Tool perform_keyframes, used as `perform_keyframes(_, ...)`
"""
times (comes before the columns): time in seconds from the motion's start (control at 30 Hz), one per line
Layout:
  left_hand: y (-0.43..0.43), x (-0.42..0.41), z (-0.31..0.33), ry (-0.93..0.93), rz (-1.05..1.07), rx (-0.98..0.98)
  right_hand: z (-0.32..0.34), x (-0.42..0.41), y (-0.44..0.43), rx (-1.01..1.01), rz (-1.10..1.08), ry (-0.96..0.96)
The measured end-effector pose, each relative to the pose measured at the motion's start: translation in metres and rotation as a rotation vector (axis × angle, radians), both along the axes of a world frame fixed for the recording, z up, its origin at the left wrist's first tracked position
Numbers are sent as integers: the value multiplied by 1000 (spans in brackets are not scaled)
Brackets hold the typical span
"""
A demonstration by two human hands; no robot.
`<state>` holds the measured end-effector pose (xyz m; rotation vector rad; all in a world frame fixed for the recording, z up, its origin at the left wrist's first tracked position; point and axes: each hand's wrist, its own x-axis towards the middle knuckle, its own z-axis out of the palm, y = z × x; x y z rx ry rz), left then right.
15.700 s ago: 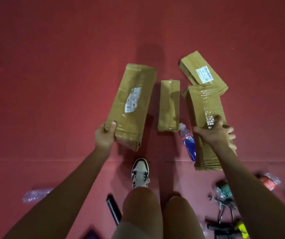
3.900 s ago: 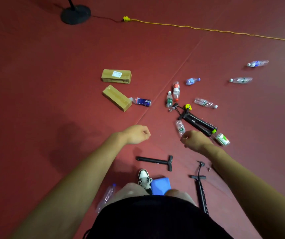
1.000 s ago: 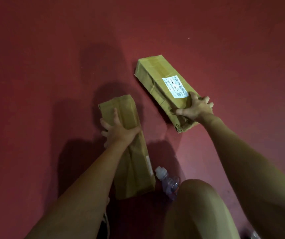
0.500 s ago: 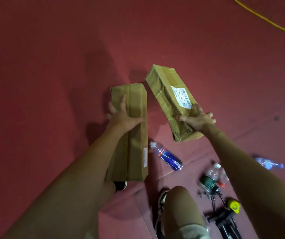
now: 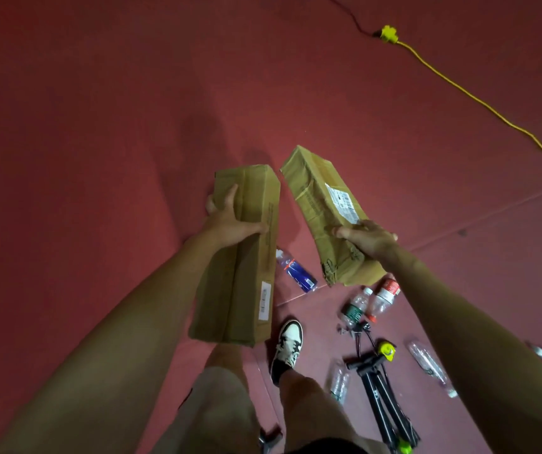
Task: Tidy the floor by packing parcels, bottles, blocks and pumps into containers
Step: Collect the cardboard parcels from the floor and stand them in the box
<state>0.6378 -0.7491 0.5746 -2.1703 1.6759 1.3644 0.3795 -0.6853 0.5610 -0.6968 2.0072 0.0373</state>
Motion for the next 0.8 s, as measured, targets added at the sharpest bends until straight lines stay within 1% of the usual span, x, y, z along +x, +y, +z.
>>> perform_keyframes(0.13, 19, 27, 21, -11, 44, -8, 22, 18, 18, -41, -7, -61)
perform_keyframes(0.23, 31, 49, 28, -31, 57, 6, 24, 38, 26, -38, 14, -100)
perform_keyframes(0.4, 59, 86, 28, -46, 128, -1, -31, 57, 32, -13, 82, -169)
perform_keyframes(0.43, 67, 93, 28, -47, 155, -2, -31, 65, 33, -7, 100, -174)
perform_keyframes(0.5, 84, 108, 29, -47, 219, 1, -21, 85, 36, -15, 131, -172)
perform_keyframes(0.57, 102, 123, 32, -64, 283, 17, 9, 109, 44, -42, 169, -181)
perform_keyframes(0.67, 134, 141, 41, -100, 375, 45, 32, 135, 51, -51, 266, -266)
perform_keyframes(0.8, 188, 161, 55, -107, 554, 34, 40, 159, 58, -44, 406, -368)
